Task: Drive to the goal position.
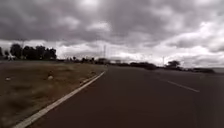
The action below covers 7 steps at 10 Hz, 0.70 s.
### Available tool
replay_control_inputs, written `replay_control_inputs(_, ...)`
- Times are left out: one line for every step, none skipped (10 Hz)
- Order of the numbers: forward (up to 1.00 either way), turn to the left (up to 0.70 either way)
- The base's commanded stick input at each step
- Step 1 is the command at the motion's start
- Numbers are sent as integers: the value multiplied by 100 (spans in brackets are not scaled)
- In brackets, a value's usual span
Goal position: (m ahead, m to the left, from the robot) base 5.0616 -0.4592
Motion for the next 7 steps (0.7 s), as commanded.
replay_control_inputs(100, 0)
replay_control_inputs(100, 0)
replay_control_inputs(100, 0)
replay_control_inputs(100, 0)
replay_control_inputs(100, 0)
replay_control_inputs(100, 0)
replay_control_inputs(100, 0)
